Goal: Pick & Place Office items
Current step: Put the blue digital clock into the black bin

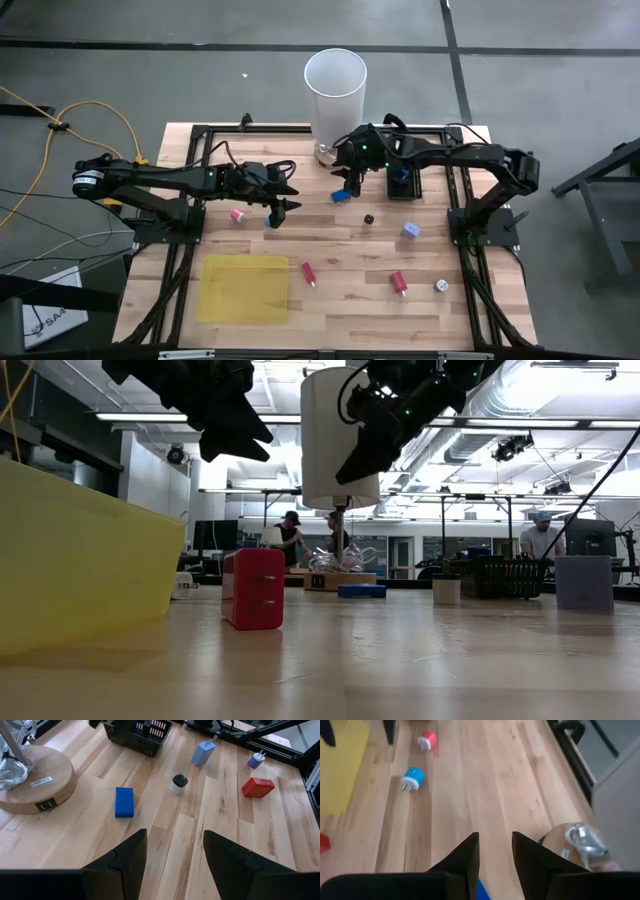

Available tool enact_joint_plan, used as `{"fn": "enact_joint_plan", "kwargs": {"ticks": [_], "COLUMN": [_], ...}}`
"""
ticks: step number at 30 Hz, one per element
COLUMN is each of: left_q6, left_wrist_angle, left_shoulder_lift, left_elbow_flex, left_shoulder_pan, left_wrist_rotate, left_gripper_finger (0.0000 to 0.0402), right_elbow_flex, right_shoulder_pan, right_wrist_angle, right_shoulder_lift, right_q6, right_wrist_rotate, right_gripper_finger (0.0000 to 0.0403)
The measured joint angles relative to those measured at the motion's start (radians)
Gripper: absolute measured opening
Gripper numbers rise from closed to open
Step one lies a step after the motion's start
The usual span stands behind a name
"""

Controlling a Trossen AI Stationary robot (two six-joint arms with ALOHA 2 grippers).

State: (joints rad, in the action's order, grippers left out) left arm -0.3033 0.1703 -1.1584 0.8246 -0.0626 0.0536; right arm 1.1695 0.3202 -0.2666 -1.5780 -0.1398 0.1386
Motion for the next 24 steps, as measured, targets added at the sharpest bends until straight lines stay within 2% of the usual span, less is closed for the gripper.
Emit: {"fn": "enact_joint_plan", "kwargs": {"ticks": [10, 18, 24], "left_q6": [0.0, 0.0, 0.0], "left_wrist_angle": [0.0, 0.0, 0.0], "left_shoulder_lift": [0.0, 0.0, 0.0], "left_elbow_flex": [0.0, 0.0, 0.0], "left_shoulder_pan": [0.0, 0.0, 0.0], "left_wrist_rotate": [0.0, 0.0, 0.0], "left_gripper_finger": [0.019, 0.019, 0.019], "right_elbow_flex": [-0.001, -0.001, -0.001], "right_shoulder_pan": [-0.017, -0.076, -0.105], "right_wrist_angle": [-0.061, -0.089, -0.098], "right_shoulder_lift": [0.0, 0.0, 0.0], "right_q6": [0.002, -0.065, -0.075], "right_wrist_rotate": [0.017, -0.161, -0.159], "right_gripper_finger": [0.0103, 0.0103, 0.0103]}}
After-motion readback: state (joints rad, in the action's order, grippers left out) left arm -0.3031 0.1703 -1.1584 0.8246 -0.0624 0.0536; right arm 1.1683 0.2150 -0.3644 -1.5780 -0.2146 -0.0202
